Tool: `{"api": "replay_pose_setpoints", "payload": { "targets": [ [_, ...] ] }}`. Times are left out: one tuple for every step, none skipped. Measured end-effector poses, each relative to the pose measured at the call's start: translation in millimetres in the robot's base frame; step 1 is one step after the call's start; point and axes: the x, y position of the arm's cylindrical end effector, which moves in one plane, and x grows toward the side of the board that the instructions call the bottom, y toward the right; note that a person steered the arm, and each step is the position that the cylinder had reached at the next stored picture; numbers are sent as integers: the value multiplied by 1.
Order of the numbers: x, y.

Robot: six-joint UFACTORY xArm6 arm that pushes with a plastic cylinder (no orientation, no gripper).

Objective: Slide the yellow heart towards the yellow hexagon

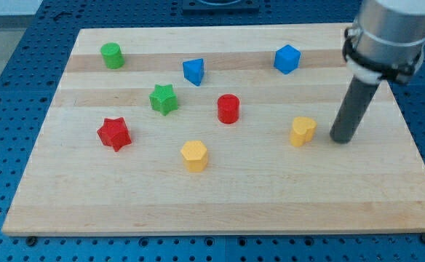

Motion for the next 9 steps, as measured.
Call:
{"api": "replay_pose_setpoints", "payload": {
  "targets": [
    [18, -29],
    [9, 8],
    [-6, 18],
    [-17, 6],
    [-20, -24],
    [-20, -34],
    [-25, -25],
    [-33, -28],
    [-37, -37]
  ]
}}
